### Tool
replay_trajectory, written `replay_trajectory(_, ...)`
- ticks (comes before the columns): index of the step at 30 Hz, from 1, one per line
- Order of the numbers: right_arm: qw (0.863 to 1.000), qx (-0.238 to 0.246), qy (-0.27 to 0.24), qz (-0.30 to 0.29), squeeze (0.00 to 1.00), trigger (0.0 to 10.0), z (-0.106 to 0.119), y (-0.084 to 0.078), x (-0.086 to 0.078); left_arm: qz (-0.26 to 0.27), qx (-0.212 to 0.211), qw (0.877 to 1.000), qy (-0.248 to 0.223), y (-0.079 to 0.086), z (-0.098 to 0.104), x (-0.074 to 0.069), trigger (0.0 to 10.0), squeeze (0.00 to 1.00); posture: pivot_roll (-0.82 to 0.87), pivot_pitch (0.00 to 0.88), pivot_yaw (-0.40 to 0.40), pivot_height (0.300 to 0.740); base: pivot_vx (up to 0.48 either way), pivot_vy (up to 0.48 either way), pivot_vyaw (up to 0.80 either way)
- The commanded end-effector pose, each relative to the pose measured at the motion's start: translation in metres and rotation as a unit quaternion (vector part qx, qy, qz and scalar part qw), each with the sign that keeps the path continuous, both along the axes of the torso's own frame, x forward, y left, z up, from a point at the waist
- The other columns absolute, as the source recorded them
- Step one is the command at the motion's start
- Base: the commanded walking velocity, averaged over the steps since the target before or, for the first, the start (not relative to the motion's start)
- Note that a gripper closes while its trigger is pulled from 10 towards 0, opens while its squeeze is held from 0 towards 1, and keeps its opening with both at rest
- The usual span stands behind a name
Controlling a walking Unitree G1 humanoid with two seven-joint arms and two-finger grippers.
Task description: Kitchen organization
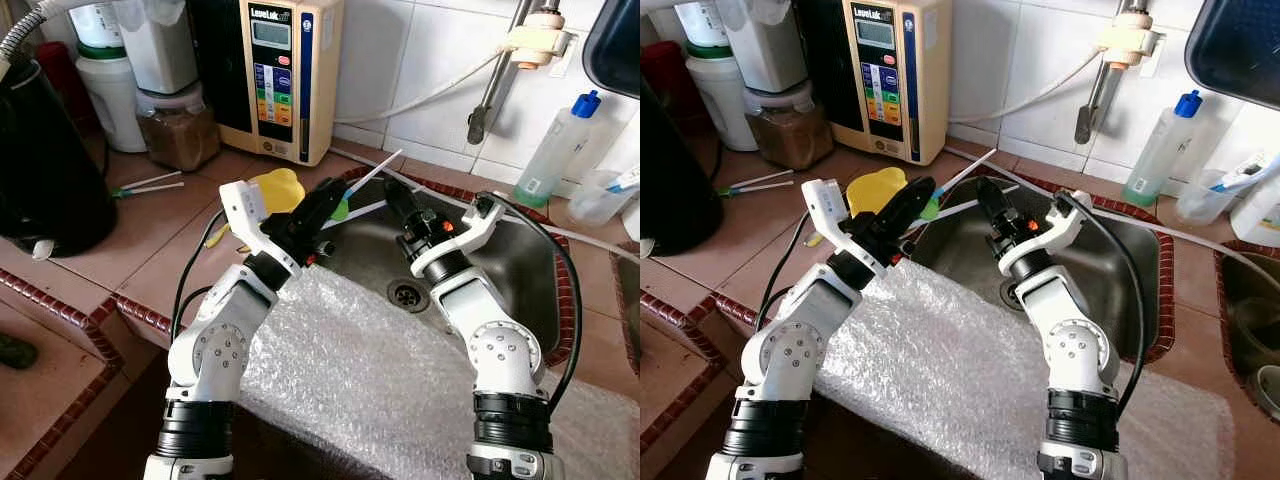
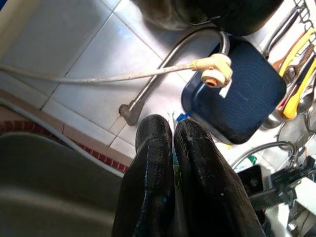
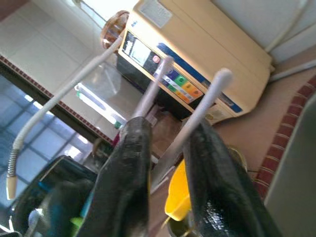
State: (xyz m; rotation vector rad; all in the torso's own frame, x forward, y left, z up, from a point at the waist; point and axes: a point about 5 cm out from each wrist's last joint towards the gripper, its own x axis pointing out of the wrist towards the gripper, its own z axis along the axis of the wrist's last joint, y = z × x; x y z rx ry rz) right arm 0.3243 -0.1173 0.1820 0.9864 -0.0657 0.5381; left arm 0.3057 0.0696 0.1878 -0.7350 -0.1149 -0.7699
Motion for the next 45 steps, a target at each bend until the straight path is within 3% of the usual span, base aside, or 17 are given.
replay_trajectory(1,1.0,-0.006,0.012,-0.004,0.0,0.0,-0.003,0.0,0.002,-0.004,0.015,1.0,-0.004,-0.004,0.002,0.0,0.9,0.0,0.02,0.0,-0.03,0.74,0.0,0.0,0.0)
replay_trajectory(2,1.0,-0.006,0.012,-0.004,0.0,0.0,-0.003,0.0,0.002,-0.004,0.015,1.0,-0.004,-0.004,0.002,0.0,0.9,0.0,0.02,0.0,-0.03,0.74,0.0,0.0,0.0)
replay_trajectory(3,1.0,-0.007,0.014,-0.008,0.0,0.0,-0.003,-0.002,0.004,0.004,0.042,0.999,0.01,-0.005,-0.005,0.002,9.2,0.0,0.02,0.0,-0.033,0.74,0.0,0.0,0.0)
replay_trajectory(6,1.0,-0.006,0.017,-0.014,0.0,0.0,-0.003,-0.004,0.005,0.012,0.053,0.998,0.016,-0.003,-0.01,0.003,10.0,0.0,0.02,0.0,-0.033,0.74,0.0,0.0,0.0)
replay_trajectory(7,1.0,-0.007,0.018,-0.015,0.0,0.0,-0.004,-0.004,0.005,0.013,0.05,0.998,0.02,-0.003,-0.01,0.003,10.0,0.09,0.02,0.0,-0.033,0.74,0.0,0.0,0.0)
replay_trajectory(8,1.0,-0.009,0.021,-0.018,0.0,0.0,-0.005,-0.004,0.005,0.023,0.052,0.998,0.028,0.0,-0.013,0.005,10.0,1.0,0.02,0.0,-0.033,0.74,0.0,0.0,0.0)
replay_trajectory(13,0.999,-0.019,0.026,-0.03,0.0,0.0,-0.008,-0.005,0.006,0.037,0.062,0.997,0.034,0.003,-0.017,0.006,10.0,1.0,0.03,0.0,-0.036,0.74,0.0,0.0,0.0)
replay_trajectory(15,0.996,-0.06,0.025,-0.064,0.0,0.0,-0.009,-0.01,0.01,0.045,0.066,0.996,0.036,0.004,-0.018,0.007,10.0,1.0,0.03,0.0,-0.035,0.74,0.0,0.0,0.0)
replay_trajectory(20,0.989,-0.105,0.024,-0.098,0.0,0.0,-0.01,-0.016,0.014,0.05,0.075,0.995,0.036,0.004,-0.019,0.008,10.0,1.0,0.03,0.0,-0.036,0.74,0.0,0.0,0.0)
replay_trajectory(26,0.967,-0.201,0.016,-0.159,0.0,0.0,-0.017,-0.033,0.019,0.053,0.096,0.993,0.053,0.007,-0.025,0.008,10.0,1.0,0.03,0.0,-0.036,0.74,0.0,0.0,0.0)
replay_trajectory(27,0.95,-0.254,0.009,-0.183,0.0,0.0,-0.019,-0.039,0.02,0.045,0.12,0.99,0.053,0.006,-0.03,0.005,10.0,1.0,0.03,0.0,-0.036,0.74,0.0,0.0,0.0)
replay_trajectory(29,0.941,-0.278,0.004,-0.195,0.0,0.0,-0.021,-0.041,0.021,0.038,0.14,0.988,0.053,0.006,-0.033,0.003,10.0,1.0,0.03,0.0,-0.036,0.74,0.0,0.0,0.0)
replay_trajectory(32,0.902,-0.373,0.04,-0.214,0.0,0.0,-0.038,-0.051,0.024,0.018,0.174,0.983,0.053,0.006,-0.041,-0.001,10.0,1.0,0.04,0.0,-0.036,0.74,0.0,0.0,0.0)
replay_trajectory(39,0.88,-0.408,0.084,-0.23,0.0,0.0,-0.06,-0.063,0.023,-0.008,0.229,0.972,0.054,0.007,-0.052,-0.005,10.0,1.0,0.04,0.0,-0.035,0.74,0.0,0.0,0.0)
replay_trajectory(40,0.871,-0.422,0.092,-0.235,0.0,0.0,-0.066,-0.066,0.023,-0.008,0.234,0.971,0.053,0.009,-0.053,-0.004,10.0,1.0,0.04,0.0,-0.034,0.74,0.0,0.0,0.0)
replay_trajectory(44,0.862,-0.439,0.105,-0.231,0.0,0.0,-0.074,-0.067,0.023,-0.01,0.267,0.963,0.039,0.011,-0.054,-0.003,10.0,1.0,0.04,0.0,-0.029,0.74,0.0,0.0,0.0)
replay_trajectory(45,0.861,-0.446,0.106,-0.219,0.0,0.7,-0.077,-0.065,0.022,-0.006,0.274,0.961,0.033,0.011,-0.054,-0.002,10.0,1.0,0.04,0.0,-0.029,0.74,0.0,0.0,0.0)
